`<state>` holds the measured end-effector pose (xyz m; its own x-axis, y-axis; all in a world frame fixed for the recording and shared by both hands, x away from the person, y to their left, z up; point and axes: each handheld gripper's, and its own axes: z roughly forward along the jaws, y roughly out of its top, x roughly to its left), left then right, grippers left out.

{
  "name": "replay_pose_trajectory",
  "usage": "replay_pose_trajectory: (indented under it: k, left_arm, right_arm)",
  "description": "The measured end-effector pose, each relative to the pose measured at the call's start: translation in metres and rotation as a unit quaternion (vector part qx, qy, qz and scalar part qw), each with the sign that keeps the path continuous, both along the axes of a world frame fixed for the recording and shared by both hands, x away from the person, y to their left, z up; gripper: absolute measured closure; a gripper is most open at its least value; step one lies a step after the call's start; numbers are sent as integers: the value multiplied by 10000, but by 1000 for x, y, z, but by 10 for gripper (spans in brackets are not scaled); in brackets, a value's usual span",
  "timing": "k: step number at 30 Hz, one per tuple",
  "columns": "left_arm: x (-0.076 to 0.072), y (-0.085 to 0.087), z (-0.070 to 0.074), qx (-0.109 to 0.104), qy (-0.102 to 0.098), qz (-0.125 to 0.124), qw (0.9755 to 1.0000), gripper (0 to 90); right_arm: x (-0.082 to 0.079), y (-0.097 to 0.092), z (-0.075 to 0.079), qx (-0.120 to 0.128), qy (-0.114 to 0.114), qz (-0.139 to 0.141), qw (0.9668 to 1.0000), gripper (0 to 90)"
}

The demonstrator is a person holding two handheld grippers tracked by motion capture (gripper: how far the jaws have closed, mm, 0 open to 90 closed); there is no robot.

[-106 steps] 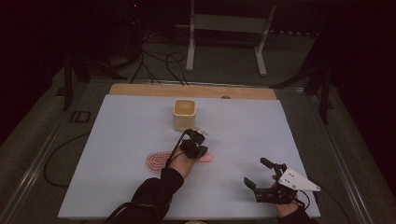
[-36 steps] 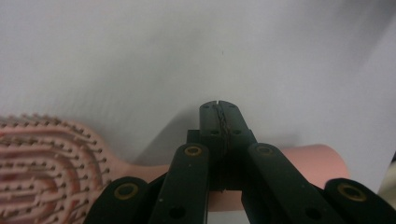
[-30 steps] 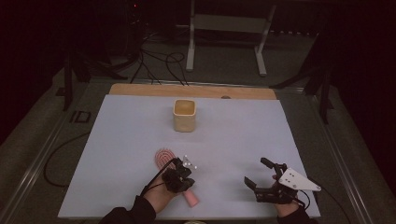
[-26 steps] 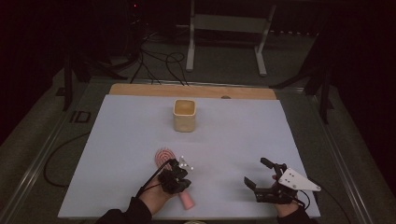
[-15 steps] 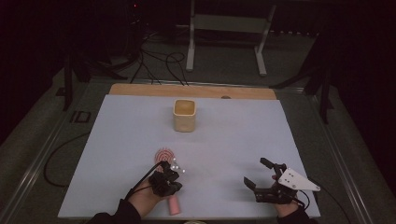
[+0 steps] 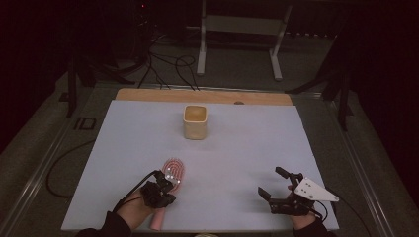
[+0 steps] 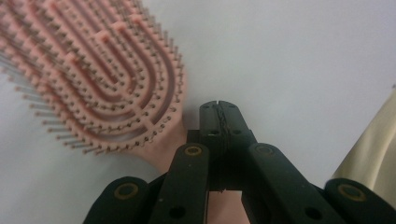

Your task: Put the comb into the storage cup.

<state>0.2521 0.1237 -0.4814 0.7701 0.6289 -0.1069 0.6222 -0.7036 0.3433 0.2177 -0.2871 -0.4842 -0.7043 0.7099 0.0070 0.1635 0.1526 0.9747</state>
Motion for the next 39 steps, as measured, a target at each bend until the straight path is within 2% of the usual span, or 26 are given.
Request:
replay_pose_trajectory:
  k: [9, 14, 18, 26, 34, 39]
  left_arm:
    - [4, 23, 1, 297, -23, 159, 9994, 900]
    - [5, 35, 1, 348, -31, 283, 9990, 900]
    - [3, 41, 2, 480, -52, 299, 9984, 900]
    - [5, 54, 6, 551, -54, 402, 9977, 900]
    - [9, 62, 9, 625, -46, 393, 9973, 900]
    - [4, 64, 14, 644, -11, 225, 9977, 899]
  right_arm:
    - [0, 0, 0, -15, -20, -6, 10000, 83]
    - [0, 0, 0, -23, -21, 8, 10000, 83]
    - [0, 0, 0, -27, -3, 10, 10000, 84]
    - [0, 1, 0, -22, -7, 11, 10000, 83]
    - [1, 1, -1, -48, 14, 10, 10000, 84]
    - [1, 1, -1, -42, 20, 26, 10000, 84]
